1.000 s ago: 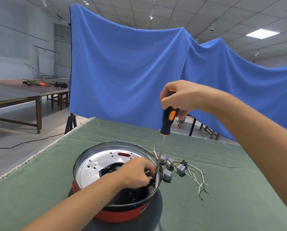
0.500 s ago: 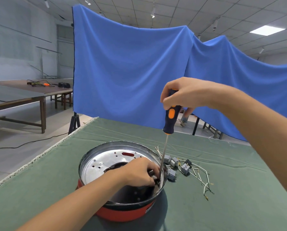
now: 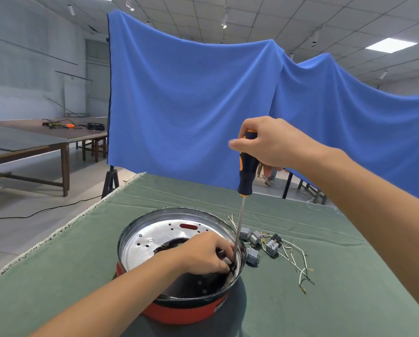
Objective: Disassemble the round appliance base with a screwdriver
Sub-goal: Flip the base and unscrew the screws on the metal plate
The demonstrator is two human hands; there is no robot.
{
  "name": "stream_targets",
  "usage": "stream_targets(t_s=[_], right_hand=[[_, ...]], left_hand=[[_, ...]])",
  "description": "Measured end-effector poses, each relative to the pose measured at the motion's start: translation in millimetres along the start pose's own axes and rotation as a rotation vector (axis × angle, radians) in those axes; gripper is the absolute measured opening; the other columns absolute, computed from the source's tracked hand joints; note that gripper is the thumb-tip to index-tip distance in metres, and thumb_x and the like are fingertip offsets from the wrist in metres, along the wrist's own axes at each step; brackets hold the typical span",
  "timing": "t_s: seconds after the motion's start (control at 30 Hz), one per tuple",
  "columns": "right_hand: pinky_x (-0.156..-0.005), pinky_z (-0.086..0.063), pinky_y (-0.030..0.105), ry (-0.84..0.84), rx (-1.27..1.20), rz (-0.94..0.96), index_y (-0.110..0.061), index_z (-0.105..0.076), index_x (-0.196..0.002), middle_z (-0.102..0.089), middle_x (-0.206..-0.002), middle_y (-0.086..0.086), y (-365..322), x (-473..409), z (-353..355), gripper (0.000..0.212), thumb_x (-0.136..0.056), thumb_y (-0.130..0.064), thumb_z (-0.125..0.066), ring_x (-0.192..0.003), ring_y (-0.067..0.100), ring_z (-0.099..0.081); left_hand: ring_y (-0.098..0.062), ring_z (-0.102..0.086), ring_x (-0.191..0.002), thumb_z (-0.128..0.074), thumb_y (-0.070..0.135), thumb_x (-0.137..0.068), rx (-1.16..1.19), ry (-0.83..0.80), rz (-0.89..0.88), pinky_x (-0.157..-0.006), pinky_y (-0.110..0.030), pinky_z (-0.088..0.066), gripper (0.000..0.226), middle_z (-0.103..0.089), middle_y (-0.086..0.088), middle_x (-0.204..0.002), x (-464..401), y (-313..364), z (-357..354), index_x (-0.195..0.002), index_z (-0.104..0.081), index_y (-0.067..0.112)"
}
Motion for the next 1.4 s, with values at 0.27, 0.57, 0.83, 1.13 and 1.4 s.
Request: stream_targets(t_s=[0.27,0.57,0.83,1.13,1.4], right_hand=[[-0.048,-0.055,0.030,-0.024,-0.083,-0.013,-0.020,-0.061,-0.079,-0.069,-0.063,0.001,2,6,4,0.027,-0.077,-0.047,-0.064,-0.051,0.014,-0.067],[-0.057,-0.060,0.032,-0.163,-0.156,0.015,-0.020,-0.059,-0.093,-0.062,-0.081,-0.001,-3,9,0,0.014,-0.083,-0.011,-0.055,-0.076,0.019,-0.065],[-0.062,-0.058,0.033,-0.049,-0.040,0.046,-0.021,-0.060,-0.095,-0.065,-0.080,-0.001,-5,9,2,0.015,-0.088,-0.019,-0.048,-0.069,0.023,-0.069],[-0.067,-0.059,0.039,-0.028,-0.081,0.027,-0.021,-0.052,-0.113,-0.064,-0.085,0.000,-8,9,-1,0.023,-0.092,-0.023,-0.043,-0.071,0.024,-0.069],[-0.053,-0.056,0.033,0.031,-0.001,0.009,-0.021,-0.052,-0.091,-0.069,-0.068,0.000,-7,7,-1,0.024,-0.088,-0.045,-0.054,-0.048,0.019,-0.066]], left_hand=[[-0.012,-0.061,-0.099,-0.070,0.018,-0.075,0.009,-0.005,-0.031,-0.094,-0.034,-0.045,0.016,-0.067,0.016,-0.106,-1,1,-1,-0.091,-0.074,0.021],[-0.014,-0.062,-0.092,-0.067,0.014,-0.074,0.016,0.008,-0.048,-0.088,-0.035,-0.048,0.017,-0.068,0.011,-0.098,1,3,-1,-0.088,-0.073,0.021],[0.000,-0.055,-0.063,-0.060,0.007,-0.073,0.047,0.008,-0.047,-0.059,-0.015,-0.041,0.022,-0.068,0.012,-0.100,2,4,-2,-0.088,-0.073,0.017],[-0.012,-0.061,-0.081,-0.060,0.006,-0.074,0.091,-0.001,-0.071,-0.075,-0.026,-0.049,0.024,-0.069,0.012,-0.100,2,6,-3,-0.090,-0.076,0.016],[-0.009,-0.062,-0.096,-0.063,0.006,-0.073,0.129,-0.013,-0.044,-0.090,-0.029,-0.049,0.024,-0.068,0.019,-0.104,0,3,-4,-0.089,-0.076,0.018]])
Point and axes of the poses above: each hand's wrist, its own x-axis away from the middle knuckle, its own z-axis out of the back of the hand, y = z × x, the point moved 9 cm from there along -x, towards the middle knuckle
